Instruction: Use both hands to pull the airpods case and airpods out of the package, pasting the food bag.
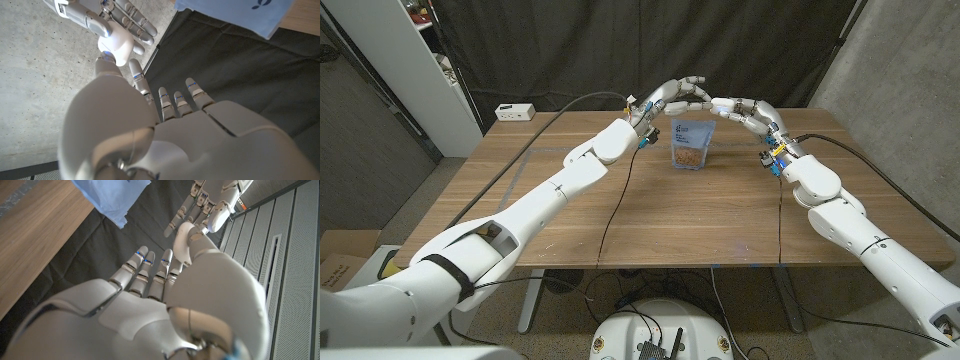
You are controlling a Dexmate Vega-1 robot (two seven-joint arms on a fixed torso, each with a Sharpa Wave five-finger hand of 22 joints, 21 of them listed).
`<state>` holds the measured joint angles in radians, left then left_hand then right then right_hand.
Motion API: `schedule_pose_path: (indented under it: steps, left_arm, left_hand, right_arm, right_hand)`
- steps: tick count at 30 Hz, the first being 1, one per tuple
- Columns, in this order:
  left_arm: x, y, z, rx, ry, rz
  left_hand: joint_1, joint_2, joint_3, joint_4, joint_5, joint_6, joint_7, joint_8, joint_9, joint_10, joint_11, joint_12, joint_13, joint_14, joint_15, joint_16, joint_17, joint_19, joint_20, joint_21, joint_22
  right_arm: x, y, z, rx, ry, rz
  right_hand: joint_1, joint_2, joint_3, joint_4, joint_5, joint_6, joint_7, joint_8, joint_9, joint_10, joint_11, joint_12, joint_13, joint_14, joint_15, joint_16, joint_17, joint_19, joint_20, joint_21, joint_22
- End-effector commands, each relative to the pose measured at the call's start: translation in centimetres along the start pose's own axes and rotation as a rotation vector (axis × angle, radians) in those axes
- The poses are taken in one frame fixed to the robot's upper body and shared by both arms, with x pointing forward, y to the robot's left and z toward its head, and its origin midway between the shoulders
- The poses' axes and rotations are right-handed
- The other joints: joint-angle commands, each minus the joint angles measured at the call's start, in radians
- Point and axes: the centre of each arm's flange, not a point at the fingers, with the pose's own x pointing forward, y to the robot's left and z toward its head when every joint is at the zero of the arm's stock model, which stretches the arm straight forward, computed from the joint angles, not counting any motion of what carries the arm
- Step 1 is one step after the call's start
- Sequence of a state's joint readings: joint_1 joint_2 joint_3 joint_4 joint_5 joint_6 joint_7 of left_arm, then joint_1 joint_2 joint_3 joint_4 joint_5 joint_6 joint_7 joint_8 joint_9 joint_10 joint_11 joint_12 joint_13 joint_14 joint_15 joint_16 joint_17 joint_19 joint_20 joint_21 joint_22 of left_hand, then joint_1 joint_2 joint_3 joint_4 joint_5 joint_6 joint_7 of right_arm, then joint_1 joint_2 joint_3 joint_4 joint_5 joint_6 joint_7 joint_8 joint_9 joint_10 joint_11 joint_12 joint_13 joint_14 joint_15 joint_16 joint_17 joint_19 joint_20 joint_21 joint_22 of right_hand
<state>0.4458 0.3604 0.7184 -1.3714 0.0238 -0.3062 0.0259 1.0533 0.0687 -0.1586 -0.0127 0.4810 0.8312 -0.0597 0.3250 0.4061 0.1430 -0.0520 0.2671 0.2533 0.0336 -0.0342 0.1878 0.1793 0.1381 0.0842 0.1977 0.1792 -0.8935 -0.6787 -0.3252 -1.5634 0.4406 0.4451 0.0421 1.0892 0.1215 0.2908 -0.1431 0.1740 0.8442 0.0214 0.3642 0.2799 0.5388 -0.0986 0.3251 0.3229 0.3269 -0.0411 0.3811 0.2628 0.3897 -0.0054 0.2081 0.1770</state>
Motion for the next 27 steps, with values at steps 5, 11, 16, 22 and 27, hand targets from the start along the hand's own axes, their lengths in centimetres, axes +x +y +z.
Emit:
schedule_pose_path:
  steps: [5, 11, 16, 22, 27]
  left_arm:
    - [0.62, -0.53, -0.43, -0.016, 0.005, 0.004]
    - [0.97, -0.77, -0.54, -0.019, 0.007, -0.001]
    - [1.14, -0.84, -0.57, -0.048, -0.005, 0.003]
    - [1.21, -0.78, -0.66, -0.097, -0.022, 0.007]
    - [1.21, -0.77, -0.68, -0.113, -0.026, 0.006]
  left_hand:
    - [0.039, 0.021, -0.001, -0.012, 0.009, 0.045, -0.006, 0.010, 0.003, 0.015, -0.022, 0.009, 0.003, 0.018, -0.016, 0.006, 0.001, 0.003, 0.005, 0.007, 0.004]
    - [0.057, 0.044, 0.005, -0.014, 0.007, 0.061, -0.006, 0.013, 0.007, 0.015, -0.022, 0.008, 0.002, 0.021, -0.021, 0.005, 0.000, 0.007, 0.003, 0.008, 0.004]
    - [0.094, 0.071, 0.014, -0.025, -0.007, 0.139, -0.015, 0.047, 0.028, 0.030, -0.035, 0.011, 0.001, 0.032, -0.023, 0.004, -0.001, 0.012, 0.006, 0.010, 0.005]
    - [0.128, 0.093, 0.030, -0.037, -0.023, 0.163, -0.016, 0.062, 0.046, 0.039, -0.051, 0.013, 0.000, 0.037, -0.030, 0.003, -0.003, 0.016, 0.003, 0.012, 0.006]
    - [0.139, 0.095, 0.034, -0.041, -0.033, 0.161, -0.018, 0.061, 0.050, 0.039, -0.055, 0.012, -0.001, 0.039, -0.032, 0.002, -0.003, 0.018, 0.002, 0.013, 0.007]
  right_arm:
    - [0.18, -0.05, -0.10, -0.003, 0.007, 0.018]
    - [0.15, 0.02, 0.00, -0.001, 0.003, 0.031]
    - [0.26, 0.02, 0.10, -0.003, 0.001, 0.048]
    - [0.38, -0.05, 0.05, -0.003, 0.010, 0.060]
    - [0.43, -0.13, -0.03, 0.000, 0.011, 0.056]
  right_hand:
    - [0.013, -0.003, -0.026, -0.005, -0.001, 0.113, -0.072, 0.041, 0.177, 0.009, 0.001, 0.003, 0.012, -0.001, -0.136, 0.014, 0.004, 0.003, 0.014, 0.003, 0.003]
    - [0.025, -0.025, -0.040, -0.014, 0.008, 0.163, -0.072, 0.054, 0.170, 0.033, 0.004, 0.011, 0.015, 0.009, -0.135, 0.018, 0.001, 0.011, 0.027, 0.005, 0.002]
    - [0.025, -0.027, -0.047, -0.010, 0.013, 0.170, -0.070, 0.052, 0.165, 0.032, 0.005, 0.011, 0.018, 0.009, -0.134, 0.020, 0.001, 0.010, 0.031, 0.004, 0.002]
    - [0.041, -0.072, -0.057, -0.020, 0.050, 0.259, -0.074, 0.065, 0.138, 0.073, 0.002, 0.026, 0.025, 0.028, -0.132, 0.005, -0.016, 0.016, 0.044, 0.003, 0.001]
    - [0.043, -0.099, -0.061, -0.019, 0.081, 0.285, -0.073, 0.059, 0.116, 0.092, 0.004, 0.034, 0.028, 0.037, -0.136, -0.003, -0.021, 0.016, 0.046, 0.000, 0.000]
